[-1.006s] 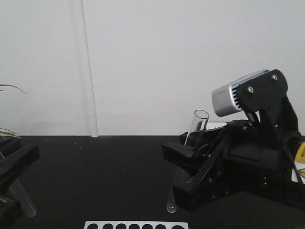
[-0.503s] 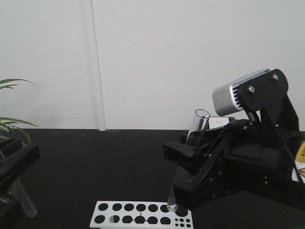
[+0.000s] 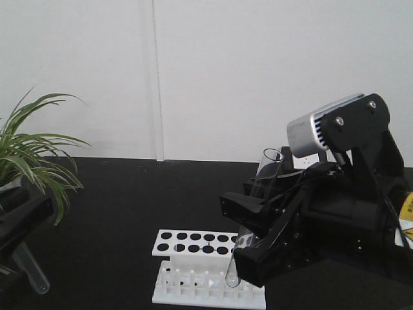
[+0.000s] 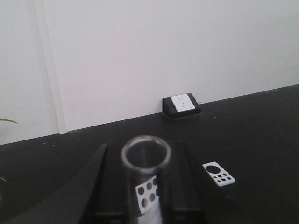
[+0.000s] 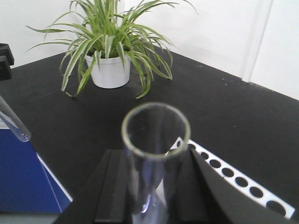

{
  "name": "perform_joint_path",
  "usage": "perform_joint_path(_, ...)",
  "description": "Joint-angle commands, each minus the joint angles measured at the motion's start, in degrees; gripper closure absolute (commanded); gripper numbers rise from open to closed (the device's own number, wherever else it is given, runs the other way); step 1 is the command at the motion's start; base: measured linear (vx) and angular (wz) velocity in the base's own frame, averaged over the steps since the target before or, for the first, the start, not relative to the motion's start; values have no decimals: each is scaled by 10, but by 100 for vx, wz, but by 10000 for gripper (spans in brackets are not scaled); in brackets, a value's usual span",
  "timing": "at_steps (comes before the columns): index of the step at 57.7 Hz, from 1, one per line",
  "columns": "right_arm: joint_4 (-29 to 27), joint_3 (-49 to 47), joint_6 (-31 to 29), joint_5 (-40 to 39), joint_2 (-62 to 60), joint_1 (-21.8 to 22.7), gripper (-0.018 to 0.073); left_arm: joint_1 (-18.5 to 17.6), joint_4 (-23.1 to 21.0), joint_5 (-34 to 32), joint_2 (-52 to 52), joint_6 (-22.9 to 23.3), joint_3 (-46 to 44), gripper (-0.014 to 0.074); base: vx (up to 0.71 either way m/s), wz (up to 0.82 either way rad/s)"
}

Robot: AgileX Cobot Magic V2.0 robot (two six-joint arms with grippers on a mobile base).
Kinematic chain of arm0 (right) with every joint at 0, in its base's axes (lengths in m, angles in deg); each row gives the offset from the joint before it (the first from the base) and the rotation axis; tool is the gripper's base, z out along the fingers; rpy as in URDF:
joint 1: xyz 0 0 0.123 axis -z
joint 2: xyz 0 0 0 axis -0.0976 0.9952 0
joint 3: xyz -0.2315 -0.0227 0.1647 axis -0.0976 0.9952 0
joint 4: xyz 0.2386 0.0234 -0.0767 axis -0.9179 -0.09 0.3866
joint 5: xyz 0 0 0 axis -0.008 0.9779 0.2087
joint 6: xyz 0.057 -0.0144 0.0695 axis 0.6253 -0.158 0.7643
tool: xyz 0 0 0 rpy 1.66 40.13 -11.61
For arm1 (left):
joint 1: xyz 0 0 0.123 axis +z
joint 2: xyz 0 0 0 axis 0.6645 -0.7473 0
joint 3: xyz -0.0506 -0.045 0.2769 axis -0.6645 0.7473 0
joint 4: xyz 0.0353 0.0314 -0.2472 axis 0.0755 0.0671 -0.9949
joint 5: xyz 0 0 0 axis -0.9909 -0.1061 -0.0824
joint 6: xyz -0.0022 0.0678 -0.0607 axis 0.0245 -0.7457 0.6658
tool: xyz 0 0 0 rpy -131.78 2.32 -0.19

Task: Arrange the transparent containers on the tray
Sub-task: 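Turn the base away from the rack while holding both tubes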

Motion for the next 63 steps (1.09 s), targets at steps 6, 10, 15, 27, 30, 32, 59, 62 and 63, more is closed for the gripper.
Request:
perform_joint_path(6,1,-21,-5,-49,-12,1,561,-3,-3,-48,4,5,-22,566,-25,5)
perform_joint_path(10,1,-21,-5,-49,-12,1,561,-3,-3,-48,4,5,-22,566,-26,5)
perform_joint_path(15,1,-21,-5,-49,-12,1,561,-3,-3,-48,4,5,-22,566,-27,5)
perform_joint_path(27,1,-21,-5,-49,-12,1,561,-3,-3,-48,4,5,-22,566,-28,4)
perform_joint_path(30,1,-21,-5,-49,-12,1,561,-3,-3,-48,4,5,-22,566,-29,5)
perform_joint_path(32,1,-21,-5,-49,-12,1,561,-3,-3,-47,4,5,-22,566,-29,5)
perform_joint_path(59,1,-21,-5,-45,-12,1,560,-3,-3,-47,4,5,-22,566,-29,5)
perform_joint_path(62,1,-21,-5,-45,-12,1,560,-3,-3,-48,4,5,-22,566,-29,3)
perform_joint_path(63,1,-21,-5,-45,-12,1,560,-3,-3,-48,4,5,-22,566,-29,3)
